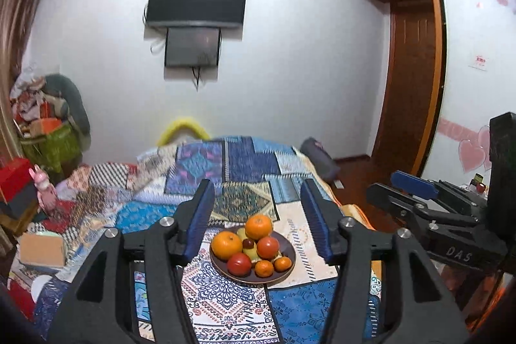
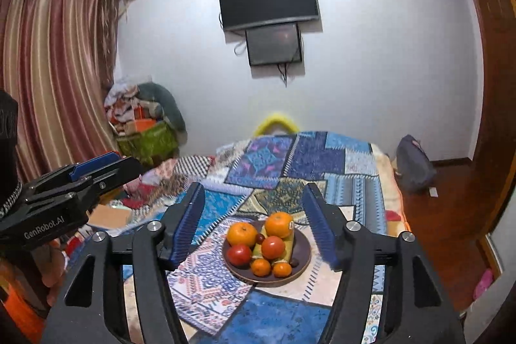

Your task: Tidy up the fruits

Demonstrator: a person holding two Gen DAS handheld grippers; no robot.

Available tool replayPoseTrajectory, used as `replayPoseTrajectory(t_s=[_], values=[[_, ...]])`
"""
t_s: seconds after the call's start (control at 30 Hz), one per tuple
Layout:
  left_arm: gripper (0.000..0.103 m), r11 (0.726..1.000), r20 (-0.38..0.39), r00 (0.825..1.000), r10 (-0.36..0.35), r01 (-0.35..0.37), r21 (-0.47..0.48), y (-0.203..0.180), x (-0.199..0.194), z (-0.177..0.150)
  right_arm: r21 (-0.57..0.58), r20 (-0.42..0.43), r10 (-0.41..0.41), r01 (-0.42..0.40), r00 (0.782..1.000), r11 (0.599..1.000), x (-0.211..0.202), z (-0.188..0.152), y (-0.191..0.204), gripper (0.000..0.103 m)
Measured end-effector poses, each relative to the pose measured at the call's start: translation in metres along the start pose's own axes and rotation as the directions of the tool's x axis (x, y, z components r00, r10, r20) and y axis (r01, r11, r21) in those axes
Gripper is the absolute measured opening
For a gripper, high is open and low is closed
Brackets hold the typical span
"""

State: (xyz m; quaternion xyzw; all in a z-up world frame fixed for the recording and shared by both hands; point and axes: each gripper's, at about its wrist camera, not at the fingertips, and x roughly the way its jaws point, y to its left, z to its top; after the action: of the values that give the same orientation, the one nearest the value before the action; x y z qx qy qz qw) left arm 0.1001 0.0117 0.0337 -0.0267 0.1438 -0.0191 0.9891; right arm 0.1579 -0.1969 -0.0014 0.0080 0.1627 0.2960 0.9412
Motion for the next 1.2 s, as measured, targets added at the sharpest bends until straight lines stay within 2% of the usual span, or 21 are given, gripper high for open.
replayPoseTrajectory(t_s=[0.07, 0.17, 0.3, 0.37, 0.43, 0.53, 0.63, 0.73, 0.83, 1.2], values=[[0.063, 0.999, 0.033, 0.999, 0.019, -0.02, 0.027, -0.005, -0.016, -0.002, -0.005, 0.016, 0.004, -0.004, 1.0, 1.0, -0.009, 0.0, 0.004, 0.063], [0.066, 0.999, 0.062, 0.998, 0.024, -0.027, 0.045, -0.01, -0.031, -0.006, -0.017, 0.038, 0.0, 0.001, 0.999, 1.0, -0.019, 0.0, 0.011, 0.068], [0.08, 0.998, 0.097, 0.995, 0.033, -0.038, 0.046, -0.013, -0.047, -0.011, -0.037, 0.071, -0.03, 0.032, 0.997, 0.999, -0.027, -0.005, 0.02, 0.077], [0.085, 0.998, 0.107, 0.993, 0.041, -0.045, 0.043, -0.013, -0.051, -0.012, -0.039, 0.08, -0.036, 0.039, 0.996, 0.998, -0.031, -0.008, 0.022, 0.078], [0.088, 0.998, 0.108, 0.993, 0.038, -0.043, 0.037, -0.012, -0.053, -0.014, -0.04, 0.087, -0.041, 0.044, 0.995, 0.998, -0.035, -0.009, 0.025, 0.084], [0.089, 0.999, 0.11, 0.993, 0.04, -0.043, 0.028, -0.011, -0.058, -0.017, -0.047, 0.101, -0.058, 0.063, 0.993, 0.997, -0.04, -0.011, 0.028, 0.089], [0.099, 0.999, 0.117, 0.992, 0.049, -0.051, 0.017, -0.01, -0.061, -0.019, -0.056, 0.106, -0.067, 0.073, 0.992, 0.996, -0.043, -0.014, 0.031, 0.094], [0.1, 0.999, 0.127, 0.991, 0.05, -0.052, 0.015, -0.01, -0.064, -0.02, -0.053, 0.126, -0.087, 0.095, 0.988, 0.994, -0.046, -0.015, 0.033, 0.103], [0.103, 0.998, 0.126, 0.99, 0.057, -0.059, 0.015, -0.01, -0.065, -0.02, -0.047, 0.141, -0.085, 0.092, 0.986, 0.995, -0.05, -0.017, 0.032, 0.103], [0.103, 0.998, 0.12, 0.991, 0.06, -0.06, -0.008, -0.005, -0.064, -0.022, -0.039, 0.146, -0.083, 0.09, 0.986, 0.995, -0.054, -0.021, 0.031, 0.103]])
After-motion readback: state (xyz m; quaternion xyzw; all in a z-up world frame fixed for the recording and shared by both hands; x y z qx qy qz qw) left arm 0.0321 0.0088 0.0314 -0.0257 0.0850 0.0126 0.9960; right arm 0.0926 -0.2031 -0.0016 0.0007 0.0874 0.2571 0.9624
